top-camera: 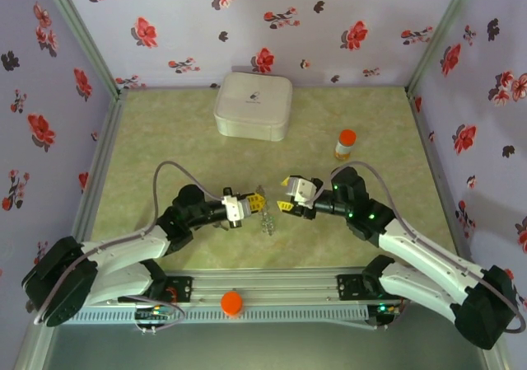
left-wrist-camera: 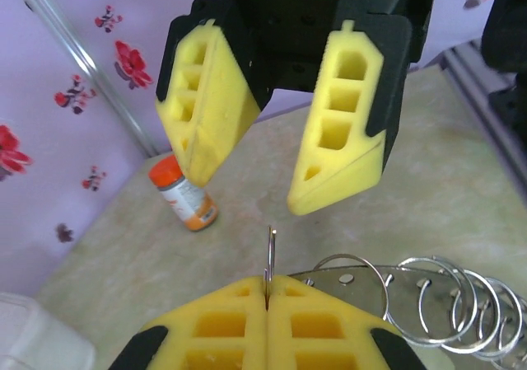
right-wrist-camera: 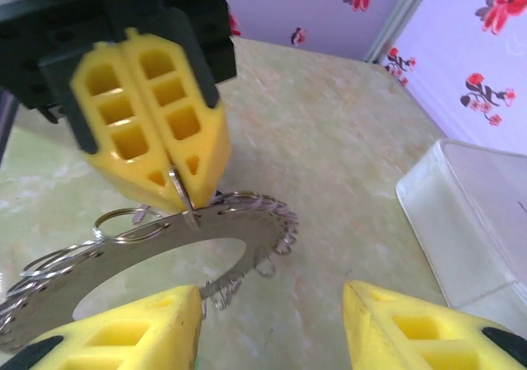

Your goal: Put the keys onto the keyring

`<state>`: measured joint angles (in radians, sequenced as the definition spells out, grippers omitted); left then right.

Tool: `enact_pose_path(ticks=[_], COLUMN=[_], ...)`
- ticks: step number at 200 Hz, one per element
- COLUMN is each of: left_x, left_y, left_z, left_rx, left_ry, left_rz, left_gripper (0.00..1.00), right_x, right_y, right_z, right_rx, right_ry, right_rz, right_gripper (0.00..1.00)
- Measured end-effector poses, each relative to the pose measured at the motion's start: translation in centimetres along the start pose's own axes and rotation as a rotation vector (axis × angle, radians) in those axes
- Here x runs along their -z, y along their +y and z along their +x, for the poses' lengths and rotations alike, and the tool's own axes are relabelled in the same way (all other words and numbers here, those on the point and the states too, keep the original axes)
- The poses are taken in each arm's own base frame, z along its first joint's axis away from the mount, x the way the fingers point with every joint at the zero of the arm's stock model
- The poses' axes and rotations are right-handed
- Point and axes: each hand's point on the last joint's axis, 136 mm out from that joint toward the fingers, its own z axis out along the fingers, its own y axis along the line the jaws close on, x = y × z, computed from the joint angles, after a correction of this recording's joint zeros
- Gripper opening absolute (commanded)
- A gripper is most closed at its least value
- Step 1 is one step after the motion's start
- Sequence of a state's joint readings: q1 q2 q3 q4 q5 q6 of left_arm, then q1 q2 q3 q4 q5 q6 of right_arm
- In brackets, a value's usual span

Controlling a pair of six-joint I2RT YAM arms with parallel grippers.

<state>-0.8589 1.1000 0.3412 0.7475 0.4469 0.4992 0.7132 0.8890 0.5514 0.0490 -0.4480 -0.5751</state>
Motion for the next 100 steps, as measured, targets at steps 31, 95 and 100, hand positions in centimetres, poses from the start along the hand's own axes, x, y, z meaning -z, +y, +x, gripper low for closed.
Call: enact_pose_path(ticks=[31,95,100], left_x=[-0.3,-0.4,-0.4], left_y=[0.3,1.1,1.1], left_z=[0.2,0.5,0.4], left_rx=[-0.168,-0.334,-0.337], left_ry=[0.044,0.077,0.077], left_rz=[-0.061,-0.133,-0.134], left_gripper=[0.00,0.00,0.00], right_x=[-0.1,-0.2,-0.2], right_y=[-0.4,-0.8,-0.8], right_z=[0.5,0.5,0.5], right_rx=[-0.031,-0.049,-0.049], right_ry=[0.005,0.001,0.001], right_rz=[0.034,0.056,0.056], right_gripper=[0.48,0.48,0.48])
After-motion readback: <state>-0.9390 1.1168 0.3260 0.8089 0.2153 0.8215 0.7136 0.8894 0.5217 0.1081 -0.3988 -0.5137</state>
